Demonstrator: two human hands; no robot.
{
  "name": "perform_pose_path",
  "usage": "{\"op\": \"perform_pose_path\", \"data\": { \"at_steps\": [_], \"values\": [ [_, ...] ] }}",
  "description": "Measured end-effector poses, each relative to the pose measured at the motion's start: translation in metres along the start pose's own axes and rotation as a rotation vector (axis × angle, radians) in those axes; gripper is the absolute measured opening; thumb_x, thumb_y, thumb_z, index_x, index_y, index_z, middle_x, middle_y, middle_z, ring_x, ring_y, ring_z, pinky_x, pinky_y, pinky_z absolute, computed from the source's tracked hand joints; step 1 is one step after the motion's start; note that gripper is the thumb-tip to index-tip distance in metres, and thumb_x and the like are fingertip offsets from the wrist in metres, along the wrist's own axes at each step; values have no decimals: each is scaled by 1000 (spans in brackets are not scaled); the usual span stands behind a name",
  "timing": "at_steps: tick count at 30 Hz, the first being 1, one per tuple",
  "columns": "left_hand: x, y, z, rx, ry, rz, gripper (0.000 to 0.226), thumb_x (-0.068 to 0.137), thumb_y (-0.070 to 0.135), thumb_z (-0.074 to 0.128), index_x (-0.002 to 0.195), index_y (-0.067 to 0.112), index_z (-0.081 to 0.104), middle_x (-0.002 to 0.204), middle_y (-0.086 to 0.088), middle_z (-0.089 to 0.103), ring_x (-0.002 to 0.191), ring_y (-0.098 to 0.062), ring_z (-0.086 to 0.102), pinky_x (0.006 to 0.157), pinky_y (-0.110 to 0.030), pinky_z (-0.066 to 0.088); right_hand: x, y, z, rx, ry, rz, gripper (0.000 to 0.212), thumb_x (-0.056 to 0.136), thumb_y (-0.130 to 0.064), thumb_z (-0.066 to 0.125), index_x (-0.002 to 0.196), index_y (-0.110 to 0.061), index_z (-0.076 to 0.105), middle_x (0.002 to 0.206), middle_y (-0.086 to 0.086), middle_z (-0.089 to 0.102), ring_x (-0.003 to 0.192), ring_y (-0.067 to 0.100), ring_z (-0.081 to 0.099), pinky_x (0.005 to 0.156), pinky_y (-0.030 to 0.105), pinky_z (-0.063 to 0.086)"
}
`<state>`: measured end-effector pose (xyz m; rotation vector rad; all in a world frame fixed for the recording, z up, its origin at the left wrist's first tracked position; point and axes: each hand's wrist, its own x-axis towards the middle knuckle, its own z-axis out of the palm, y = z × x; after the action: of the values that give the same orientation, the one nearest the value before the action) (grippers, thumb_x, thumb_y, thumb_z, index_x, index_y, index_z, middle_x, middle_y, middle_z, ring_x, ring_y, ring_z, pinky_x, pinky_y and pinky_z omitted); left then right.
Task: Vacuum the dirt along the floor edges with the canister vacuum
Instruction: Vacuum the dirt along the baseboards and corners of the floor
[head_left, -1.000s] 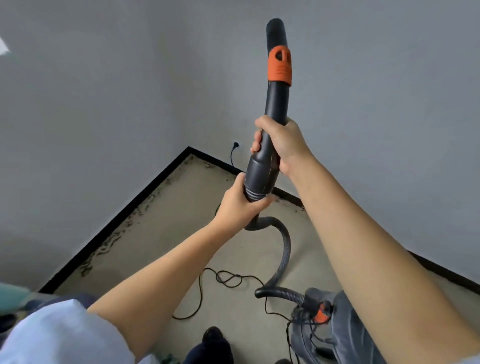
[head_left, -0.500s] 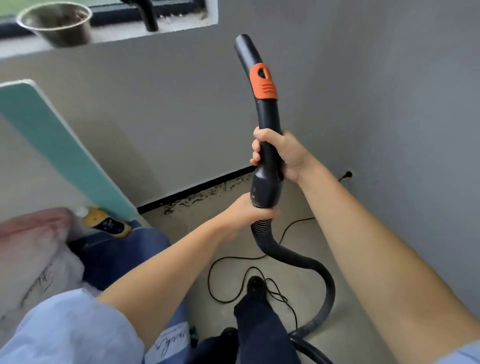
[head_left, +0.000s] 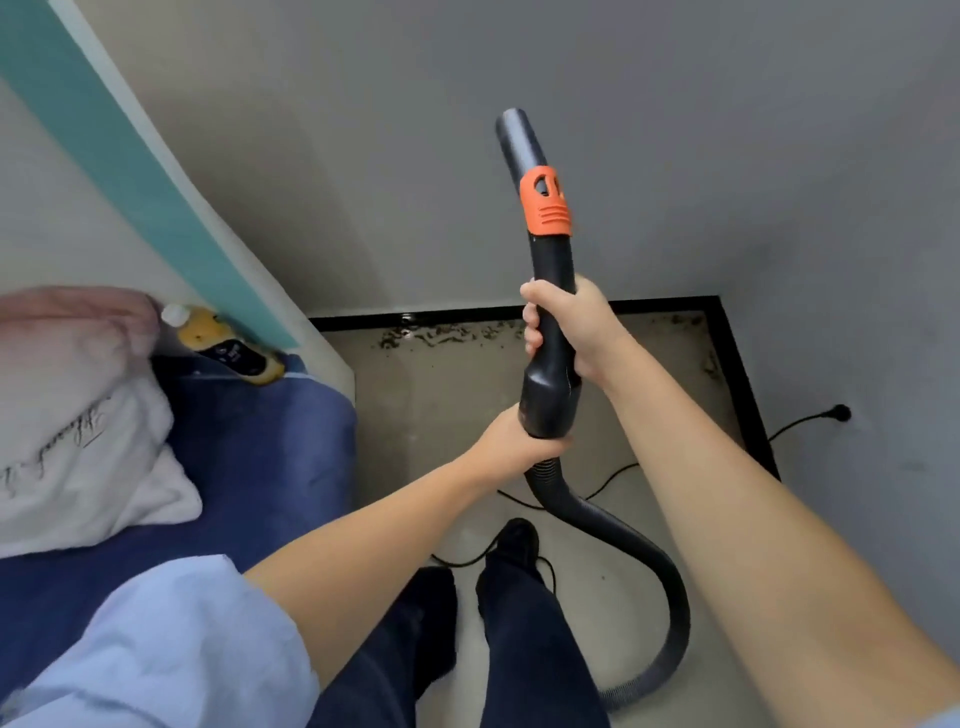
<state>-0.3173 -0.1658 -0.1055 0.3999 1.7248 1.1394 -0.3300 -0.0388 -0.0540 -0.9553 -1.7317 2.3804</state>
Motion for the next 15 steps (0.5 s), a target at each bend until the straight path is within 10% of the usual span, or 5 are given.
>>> {"op": "perform_pose_path", "data": {
  "at_steps": [7, 15],
  "values": [
    [20, 1, -39, -63, -263, 14, 13, 86, 8, 64, 98, 13, 62, 98, 3, 65, 98, -11, 61, 91, -24, 46, 38, -14, 11, 68, -449, 118, 19, 92, -9, 44, 74, -15, 40, 51, -5, 40, 39, 8, 37, 43, 21, 39],
    [64, -42, -68, -63, 69, -133, 10, 79, 13, 67, 75, 11, 58, 70, -2, 60, 68, -17, 55, 66, -27, 44, 102, 37, 42, 41, 220, 180, 12, 88, -8, 53, 81, -12, 44, 58, 3, 46, 41, 13, 41, 44, 21, 40]
  ]
}}
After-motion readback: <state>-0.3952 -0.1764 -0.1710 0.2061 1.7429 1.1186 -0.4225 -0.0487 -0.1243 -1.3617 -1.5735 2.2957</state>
